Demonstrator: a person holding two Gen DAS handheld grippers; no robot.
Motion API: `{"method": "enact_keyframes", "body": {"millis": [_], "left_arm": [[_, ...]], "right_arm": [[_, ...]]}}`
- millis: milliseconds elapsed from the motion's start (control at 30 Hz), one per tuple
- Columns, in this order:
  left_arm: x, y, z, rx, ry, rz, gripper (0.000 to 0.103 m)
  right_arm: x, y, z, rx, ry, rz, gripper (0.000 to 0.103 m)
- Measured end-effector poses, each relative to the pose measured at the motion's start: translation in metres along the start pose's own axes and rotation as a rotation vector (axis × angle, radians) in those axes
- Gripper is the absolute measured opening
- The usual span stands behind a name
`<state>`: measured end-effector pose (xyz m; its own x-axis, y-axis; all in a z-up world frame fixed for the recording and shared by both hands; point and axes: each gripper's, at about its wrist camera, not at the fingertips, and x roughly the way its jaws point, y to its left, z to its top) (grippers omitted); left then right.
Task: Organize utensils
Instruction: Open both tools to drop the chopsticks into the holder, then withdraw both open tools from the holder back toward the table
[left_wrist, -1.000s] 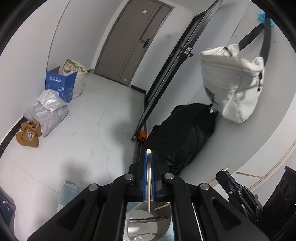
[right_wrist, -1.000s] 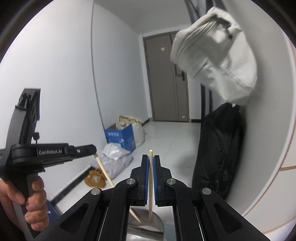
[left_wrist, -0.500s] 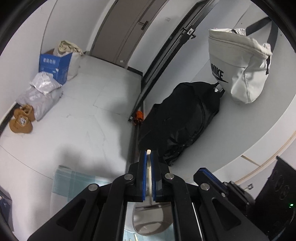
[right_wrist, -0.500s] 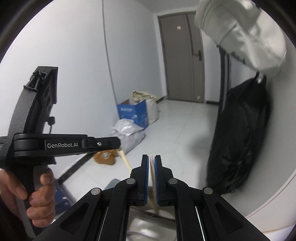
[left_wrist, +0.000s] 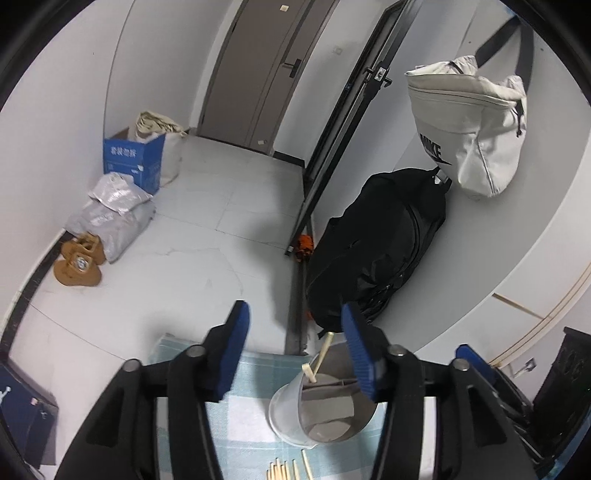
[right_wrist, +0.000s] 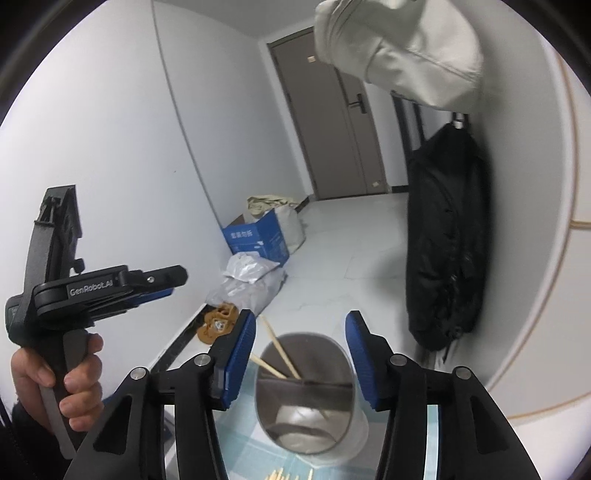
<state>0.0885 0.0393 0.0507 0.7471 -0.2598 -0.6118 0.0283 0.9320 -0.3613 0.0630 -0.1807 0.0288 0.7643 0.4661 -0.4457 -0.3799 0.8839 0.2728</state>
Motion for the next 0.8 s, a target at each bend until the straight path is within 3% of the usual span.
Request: {"method": "enact_keyframes", "body": {"millis": [100,267,500,633,800], "left_arm": [[-0.012,-0.007,-0.005,0.024,-0.023,0.036,0.057],[-0.031,-0.014,-0.014,0.053,-0.043,0.069,0.058],[-0.046,-0.025,-0.033,0.091,-0.046,0.097,0.059],[-0.053,-0.026,-0.047,0.108,-0.057,0.13,0.074],[-0.062,-0.026,-0.066,0.119,-0.079,0.135,0.074]], "right_arm": [[-0.014,0.0,-0.004,0.011,-0.026,-0.02,0.069],[-0.038,0.007,-0.012,0.014,-0.058,-0.022,0.07],[-0.06,0.013,-0.027,0.038,-0.077,-0.018,0.082],[-0.069,0.017,-0.041,0.034,-0.072,-0.016,0.083],[-0.073,0.02,-0.06,0.03,-0.054,-0.02,0.084]]}}
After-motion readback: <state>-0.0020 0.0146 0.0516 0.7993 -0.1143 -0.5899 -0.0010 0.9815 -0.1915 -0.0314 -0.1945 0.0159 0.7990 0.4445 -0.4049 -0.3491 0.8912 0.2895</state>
